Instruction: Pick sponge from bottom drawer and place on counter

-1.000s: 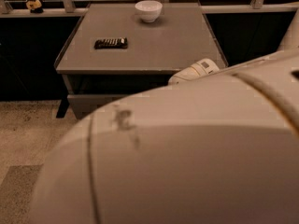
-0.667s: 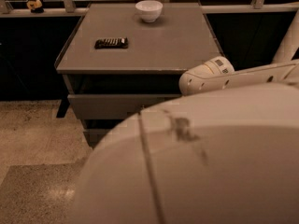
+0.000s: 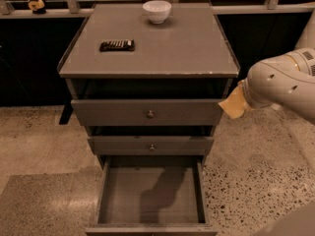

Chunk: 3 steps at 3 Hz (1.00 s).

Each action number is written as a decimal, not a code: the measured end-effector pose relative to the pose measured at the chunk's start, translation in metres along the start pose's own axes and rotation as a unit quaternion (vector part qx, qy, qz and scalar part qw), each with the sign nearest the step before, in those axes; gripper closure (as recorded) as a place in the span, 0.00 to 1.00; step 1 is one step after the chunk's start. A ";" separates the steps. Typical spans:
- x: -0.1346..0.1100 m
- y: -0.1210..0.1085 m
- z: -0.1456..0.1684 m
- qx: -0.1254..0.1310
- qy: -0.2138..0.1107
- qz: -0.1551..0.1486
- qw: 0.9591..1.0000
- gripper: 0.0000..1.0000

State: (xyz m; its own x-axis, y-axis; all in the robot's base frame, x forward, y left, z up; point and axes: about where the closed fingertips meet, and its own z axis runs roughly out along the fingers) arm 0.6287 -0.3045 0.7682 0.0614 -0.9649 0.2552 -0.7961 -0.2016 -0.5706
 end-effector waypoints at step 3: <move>0.050 -0.029 -0.037 0.026 0.012 -0.039 0.999 1.00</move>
Offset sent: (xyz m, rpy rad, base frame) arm -0.0071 -0.0414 0.0302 -0.0406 -0.0318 0.0078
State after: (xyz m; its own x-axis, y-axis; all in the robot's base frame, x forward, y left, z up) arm 0.6329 -0.3411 0.8262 0.1074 -0.9415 0.3194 -0.7574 -0.2856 -0.5872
